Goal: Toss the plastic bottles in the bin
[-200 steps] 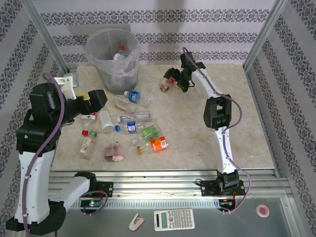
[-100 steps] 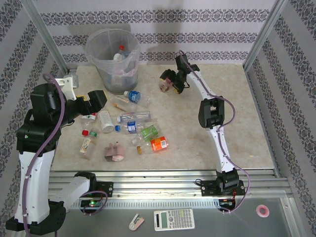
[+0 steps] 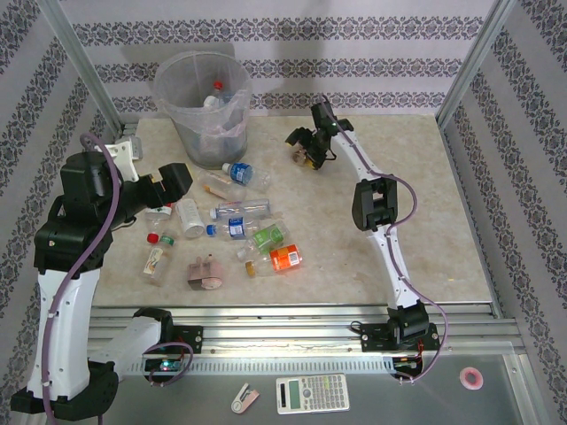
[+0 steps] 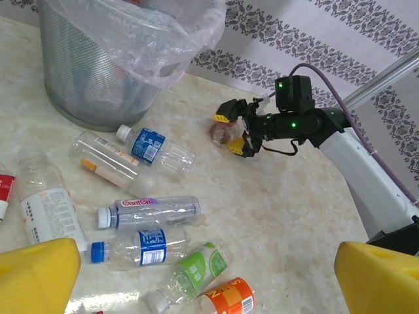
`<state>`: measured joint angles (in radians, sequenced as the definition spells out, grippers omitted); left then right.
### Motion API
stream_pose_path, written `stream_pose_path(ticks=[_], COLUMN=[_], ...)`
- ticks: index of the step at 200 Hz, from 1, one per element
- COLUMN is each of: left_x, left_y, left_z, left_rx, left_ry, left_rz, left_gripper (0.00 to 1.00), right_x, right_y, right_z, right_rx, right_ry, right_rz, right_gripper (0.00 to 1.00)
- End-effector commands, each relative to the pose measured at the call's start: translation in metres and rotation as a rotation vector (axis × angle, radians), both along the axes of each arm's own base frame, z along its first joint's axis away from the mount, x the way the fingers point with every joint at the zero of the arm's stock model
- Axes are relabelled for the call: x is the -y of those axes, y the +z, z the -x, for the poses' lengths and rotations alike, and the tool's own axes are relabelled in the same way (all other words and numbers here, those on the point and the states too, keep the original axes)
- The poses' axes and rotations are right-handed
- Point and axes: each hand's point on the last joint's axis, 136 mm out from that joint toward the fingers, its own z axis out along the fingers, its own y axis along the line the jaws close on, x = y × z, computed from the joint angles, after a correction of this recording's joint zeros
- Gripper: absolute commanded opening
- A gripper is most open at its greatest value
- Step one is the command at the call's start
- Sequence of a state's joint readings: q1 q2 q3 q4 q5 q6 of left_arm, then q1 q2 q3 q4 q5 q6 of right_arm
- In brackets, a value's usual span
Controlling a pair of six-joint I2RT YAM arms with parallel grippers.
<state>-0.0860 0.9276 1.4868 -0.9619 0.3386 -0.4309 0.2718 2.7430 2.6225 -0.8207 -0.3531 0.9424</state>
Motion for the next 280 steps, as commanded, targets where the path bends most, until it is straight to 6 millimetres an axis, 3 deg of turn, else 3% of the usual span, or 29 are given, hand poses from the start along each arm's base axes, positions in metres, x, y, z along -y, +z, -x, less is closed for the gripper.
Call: stream_pose_path(ticks=[1, 21, 74, 143, 175, 235, 280], left_x=[0.002, 0.003, 0.01, 0.038, 0.064, 0.138, 0.171], left_y=[-0.002, -0.003, -0.014, -0.033, -0.035, -0.051, -0.054], left_z=[0.005, 0.005, 0.002, -0.012, -0.024, -0.054, -0.089], left_rx=[-0.011, -0.009, -0.026, -0.06, -0.052, -0.109, -0.17], left_ry=[0.001, -0.004, -0.036, -0.136, -0.207, -0.368, -0.389], left_rz=[0.015, 0.015, 0.041, 0.129, 0.147, 0.145, 0.181], left_gripper=[1.0, 1.0, 1.0, 1.0, 1.0, 1.0, 1.0], right_x=[0.002, 0.005, 0.011, 0.022, 0.028, 0.035, 0.04], right_y=[-0.017, -0.016, 0.0, 0.021, 0.042, 0.107, 0.149], right_z=[0.007, 0.012, 0.037, 0.102, 0.13, 0.177, 0.209], right_rx=[-0.039, -0.039, -0.013, 0.018, 0.091, 0.311, 0.45], right_ry=[-0.007, 0.004, 0.056, 0.106, 0.129, 0.189, 0.236], right_rz=[0.033, 0.054, 0.105, 0.127, 0.123, 0.074, 0.061], right_gripper=[0.76, 0.66, 0.55, 0.5, 0.47, 0.44, 0.42])
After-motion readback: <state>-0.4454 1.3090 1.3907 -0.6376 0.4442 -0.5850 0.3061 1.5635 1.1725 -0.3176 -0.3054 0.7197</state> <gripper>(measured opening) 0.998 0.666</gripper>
